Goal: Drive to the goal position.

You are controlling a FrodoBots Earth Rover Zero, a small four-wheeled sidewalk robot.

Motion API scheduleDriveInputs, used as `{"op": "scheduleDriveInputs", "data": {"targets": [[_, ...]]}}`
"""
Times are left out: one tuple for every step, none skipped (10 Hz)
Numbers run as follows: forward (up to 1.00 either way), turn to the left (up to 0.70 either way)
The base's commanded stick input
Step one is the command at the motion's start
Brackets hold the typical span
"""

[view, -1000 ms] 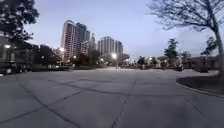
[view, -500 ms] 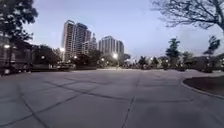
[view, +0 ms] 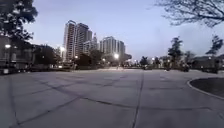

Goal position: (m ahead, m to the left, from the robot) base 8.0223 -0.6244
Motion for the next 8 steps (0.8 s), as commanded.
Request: {"op": "scheduleDriveInputs", "data": {"targets": [[0.70, 0.00], [0.70, 0.00], [0.70, 0.00], [0.70, 0.00], [0.70, 0.00], [0.70, 0.00], [0.70, 0.00], [0.70, 0.00]]}}
